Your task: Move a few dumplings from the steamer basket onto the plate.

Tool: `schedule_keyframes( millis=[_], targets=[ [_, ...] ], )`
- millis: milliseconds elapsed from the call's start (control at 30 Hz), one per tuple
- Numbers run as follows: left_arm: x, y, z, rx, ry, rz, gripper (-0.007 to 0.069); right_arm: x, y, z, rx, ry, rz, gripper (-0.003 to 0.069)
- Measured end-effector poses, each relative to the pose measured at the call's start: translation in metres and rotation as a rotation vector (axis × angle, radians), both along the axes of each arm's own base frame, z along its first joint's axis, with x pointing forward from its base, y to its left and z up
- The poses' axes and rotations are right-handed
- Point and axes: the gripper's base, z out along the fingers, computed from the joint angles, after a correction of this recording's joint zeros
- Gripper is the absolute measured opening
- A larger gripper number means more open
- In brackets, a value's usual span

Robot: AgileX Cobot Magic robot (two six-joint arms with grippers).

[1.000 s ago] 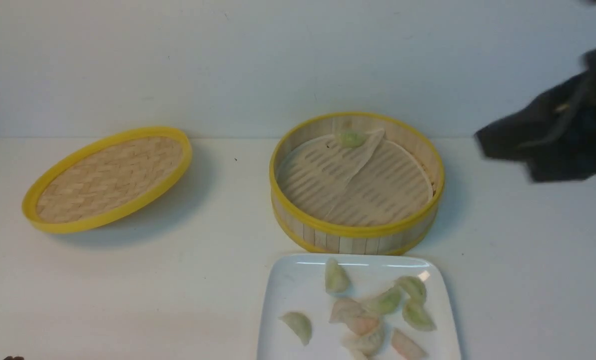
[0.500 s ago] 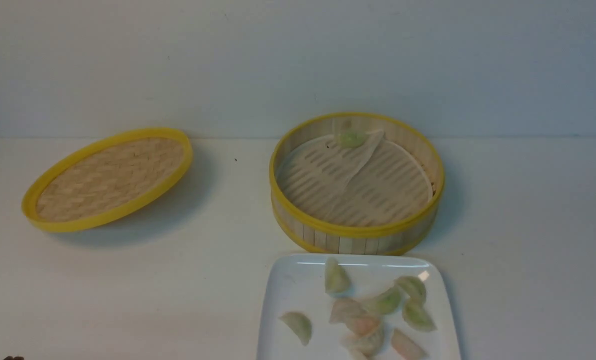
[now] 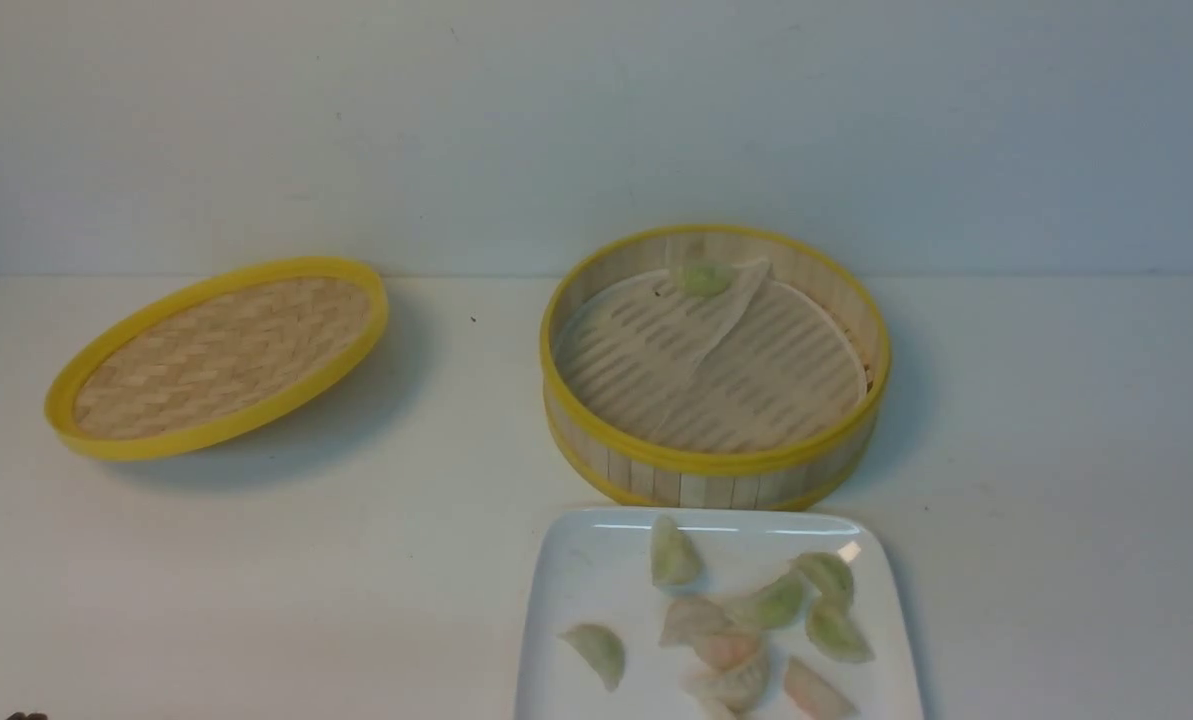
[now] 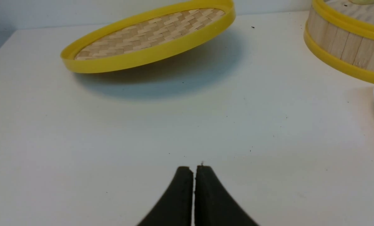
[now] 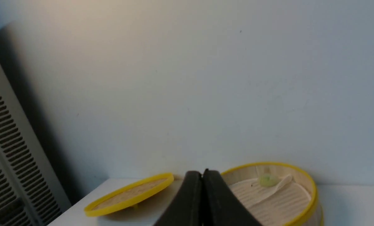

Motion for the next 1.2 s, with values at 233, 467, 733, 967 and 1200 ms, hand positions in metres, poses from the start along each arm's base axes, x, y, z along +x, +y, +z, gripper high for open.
schedule_keyframes(
  millis=[233, 467, 733, 967, 1200],
  targets=[
    [0.0, 0.0, 0.0, 0.0, 0.0, 0.0, -0.0006, 0.002, 0.001, -0.002, -0.055, -0.028, -0.011, -0.0014],
    [0.0, 0.0, 0.0, 0.0, 0.0, 0.0, -0.0006, 0.008, 0.009, -0.007, -0.152, -0.174, 0.008, -0.0014],
    [0.0, 0.0, 0.0, 0.0, 0.0, 0.0, -0.0006, 0.017, 0.021, -0.024, -0.197, -0.245, 0.055, -0.0014],
    [0.0, 0.0, 0.0, 0.0, 0.0, 0.0, -0.0006, 0.035, 0.024, -0.063, -0.283, -0.118, -0.124, -0.0014],
    [0.0, 0.0, 0.0, 0.0, 0.0, 0.0, -0.0006, 0.056, 0.012, -0.139, -0.397, 0.15, -0.431, -0.0014]
  ],
)
